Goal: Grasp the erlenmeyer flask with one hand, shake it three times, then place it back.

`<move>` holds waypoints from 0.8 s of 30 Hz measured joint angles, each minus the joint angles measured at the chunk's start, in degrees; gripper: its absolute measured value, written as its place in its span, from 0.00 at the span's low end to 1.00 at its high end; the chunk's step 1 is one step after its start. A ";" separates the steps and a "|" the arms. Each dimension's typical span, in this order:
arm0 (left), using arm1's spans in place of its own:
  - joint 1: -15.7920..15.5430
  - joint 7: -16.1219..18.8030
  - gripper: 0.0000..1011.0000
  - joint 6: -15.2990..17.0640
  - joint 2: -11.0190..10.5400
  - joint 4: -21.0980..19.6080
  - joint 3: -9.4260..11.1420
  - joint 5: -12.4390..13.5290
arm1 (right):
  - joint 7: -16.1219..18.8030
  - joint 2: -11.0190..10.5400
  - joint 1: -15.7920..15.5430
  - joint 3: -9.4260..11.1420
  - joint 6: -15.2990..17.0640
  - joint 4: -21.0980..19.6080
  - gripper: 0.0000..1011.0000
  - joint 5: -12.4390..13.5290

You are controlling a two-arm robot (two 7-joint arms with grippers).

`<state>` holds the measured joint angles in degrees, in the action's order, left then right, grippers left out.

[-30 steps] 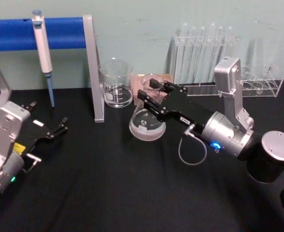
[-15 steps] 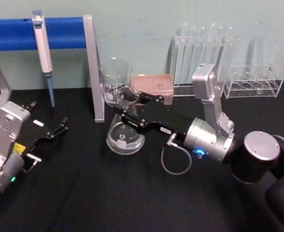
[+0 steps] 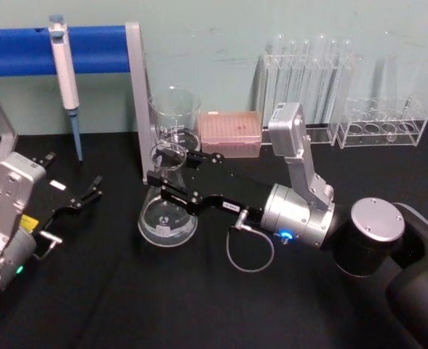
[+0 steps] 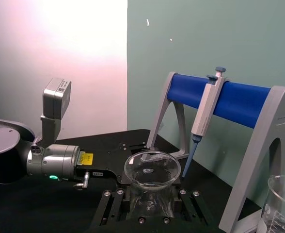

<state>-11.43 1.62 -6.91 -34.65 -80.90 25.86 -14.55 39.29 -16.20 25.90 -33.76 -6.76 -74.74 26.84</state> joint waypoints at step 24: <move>0.00 0.00 0.99 0.00 0.00 0.00 0.00 0.00 | -13.64 -4.30 -7.52 8.05 -0.25 -7.31 0.45 -2.26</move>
<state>-11.43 1.62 -6.91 -34.65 -80.90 25.86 -14.55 25.65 -20.50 18.38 -25.71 -7.01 -82.04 24.58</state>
